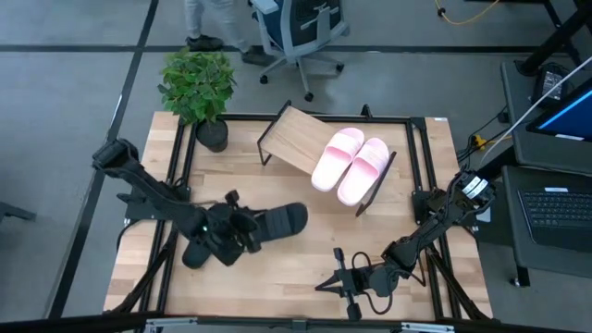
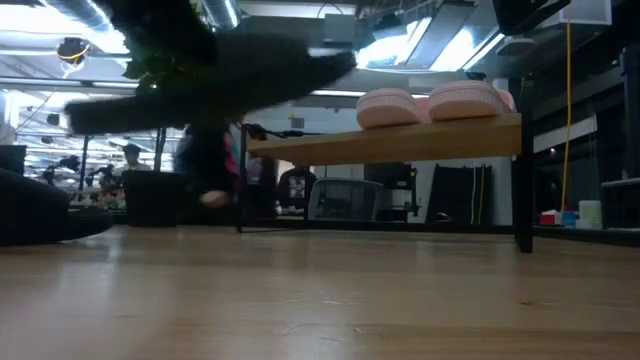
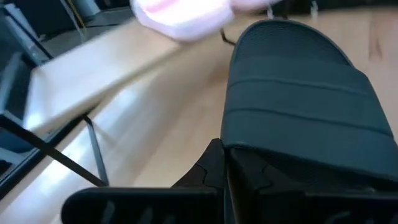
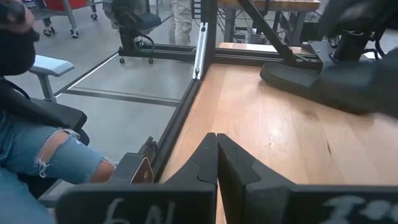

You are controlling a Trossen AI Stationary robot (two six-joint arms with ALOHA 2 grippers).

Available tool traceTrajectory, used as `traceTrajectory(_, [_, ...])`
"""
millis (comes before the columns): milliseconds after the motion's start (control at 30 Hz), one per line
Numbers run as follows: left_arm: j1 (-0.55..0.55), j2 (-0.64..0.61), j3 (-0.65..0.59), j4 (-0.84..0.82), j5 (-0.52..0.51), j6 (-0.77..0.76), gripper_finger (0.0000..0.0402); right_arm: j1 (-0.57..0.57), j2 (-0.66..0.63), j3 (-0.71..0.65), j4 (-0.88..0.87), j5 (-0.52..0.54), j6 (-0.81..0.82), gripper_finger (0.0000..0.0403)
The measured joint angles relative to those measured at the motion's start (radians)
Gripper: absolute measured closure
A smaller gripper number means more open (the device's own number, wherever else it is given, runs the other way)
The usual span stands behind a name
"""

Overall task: Pick and place slides into the shelf
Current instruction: Put the right black slide on the shelf

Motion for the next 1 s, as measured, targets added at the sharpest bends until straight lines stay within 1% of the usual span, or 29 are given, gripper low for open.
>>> traceTrajectory(200, [0.068,-0.146,0.003,0.017,-0.051,0.081,0.0401,0.000,0.000,0.000,-0.001,0.000,0.003,0.0399])
traceTrajectory(333, [0.130,-0.233,0.003,0.059,-0.036,0.174,0.0401,0.000,0.000,0.000,-0.001,0.000,0.003,0.0399])
traceTrajectory(433, [0.194,-0.282,0.003,0.108,0.028,0.250,0.0401,0.000,0.000,0.000,0.000,0.000,0.002,0.0399])
traceTrajectory(533, [0.270,-0.312,0.003,0.159,0.121,0.315,0.0401,0.000,0.000,0.000,0.000,0.000,0.002,0.0399])
traceTrajectory(700, [0.405,-0.324,0.003,0.243,0.293,0.390,0.0401,-0.006,0.000,0.000,0.001,0.000,-0.033,0.0399])
traceTrajectory(800, [0.480,-0.324,0.003,0.268,0.377,0.414,0.0401,-0.015,0.000,0.000,0.001,0.000,-0.055,0.0399])
traceTrajectory(867, [0.524,-0.324,0.003,0.277,0.414,0.427,0.0401,-0.026,0.000,0.000,0.001,0.003,-0.074,0.0399])
traceTrajectory(933, [0.562,-0.324,0.003,0.288,0.442,0.454,0.0401,-0.044,0.000,0.000,0.004,0.035,-0.076,0.0399])
traceTrajectory(1000, [0.595,-0.324,0.003,0.307,0.472,0.473,0.0401,-0.070,0.000,0.000,0.005,0.098,-0.073,0.0399])
